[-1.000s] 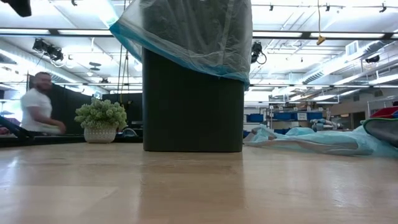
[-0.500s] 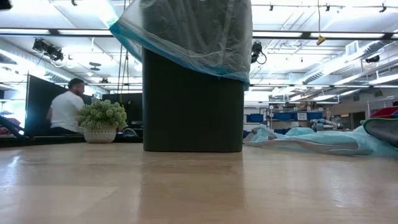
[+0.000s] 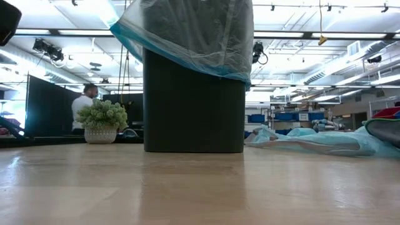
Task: Place trash/remove bag and relplace
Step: Put the white paper into the trash bin
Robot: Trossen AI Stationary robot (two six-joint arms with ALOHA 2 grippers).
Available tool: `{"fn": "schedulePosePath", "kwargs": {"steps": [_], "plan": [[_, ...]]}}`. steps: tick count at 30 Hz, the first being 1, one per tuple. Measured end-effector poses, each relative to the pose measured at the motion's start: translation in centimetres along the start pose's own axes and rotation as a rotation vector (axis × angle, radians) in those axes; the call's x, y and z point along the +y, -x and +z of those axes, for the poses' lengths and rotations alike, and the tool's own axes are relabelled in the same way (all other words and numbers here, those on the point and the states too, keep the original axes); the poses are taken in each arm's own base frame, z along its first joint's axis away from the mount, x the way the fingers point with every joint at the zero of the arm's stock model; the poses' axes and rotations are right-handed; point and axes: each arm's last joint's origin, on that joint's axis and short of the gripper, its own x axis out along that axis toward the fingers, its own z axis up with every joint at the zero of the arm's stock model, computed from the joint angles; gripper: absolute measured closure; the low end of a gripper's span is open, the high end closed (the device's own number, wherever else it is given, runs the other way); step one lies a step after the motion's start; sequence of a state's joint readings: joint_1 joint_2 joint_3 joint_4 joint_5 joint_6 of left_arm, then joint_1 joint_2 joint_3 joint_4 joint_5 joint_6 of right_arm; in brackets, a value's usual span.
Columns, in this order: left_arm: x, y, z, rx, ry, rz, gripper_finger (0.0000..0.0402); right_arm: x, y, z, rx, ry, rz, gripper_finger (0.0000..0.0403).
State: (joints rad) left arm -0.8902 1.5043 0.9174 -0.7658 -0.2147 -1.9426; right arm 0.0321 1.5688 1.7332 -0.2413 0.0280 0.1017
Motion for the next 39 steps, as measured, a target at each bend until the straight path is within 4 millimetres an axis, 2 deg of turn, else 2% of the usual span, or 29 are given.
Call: {"fn": "schedulePosePath", "kwargs": {"steps": [3, 7, 17, 21, 32, 39], "plan": [[-0.1, -0.5, -0.1, 0.016, 0.072, -0.045, 0.0249, -0.3, 0.0, 0.0, -0.001, -0.001, -0.005, 0.0261], [0.8, -0.9, 0.0, 0.016, 0.159, 0.025, 0.0249, -0.6, 0.0, 0.1, -0.001, -0.001, -0.012, 0.0261], [1.3, -0.8, -0.1, 0.085, 0.166, 0.117, 0.0249, -1.0, 0.0, 0.1, 0.003, -0.002, -0.006, 0.0261], [1.1, -0.6, -0.1, 0.084, 0.110, 0.101, 0.0249, -1.1, 0.0, 0.0, 0.007, 0.003, -0.008, 0.0261], [-0.3, 0.4, 0.2, -0.086, -0.167, -0.018, 0.0249, -1.8, 0.0, 0.1, 0.006, 0.022, -0.023, 0.0261], [-0.2, 2.6, 0.6, -0.077, -0.215, 0.108, 0.0249, -1.9, 0.0, 0.1, 0.005, 0.030, -0.025, 0.0261]]}}
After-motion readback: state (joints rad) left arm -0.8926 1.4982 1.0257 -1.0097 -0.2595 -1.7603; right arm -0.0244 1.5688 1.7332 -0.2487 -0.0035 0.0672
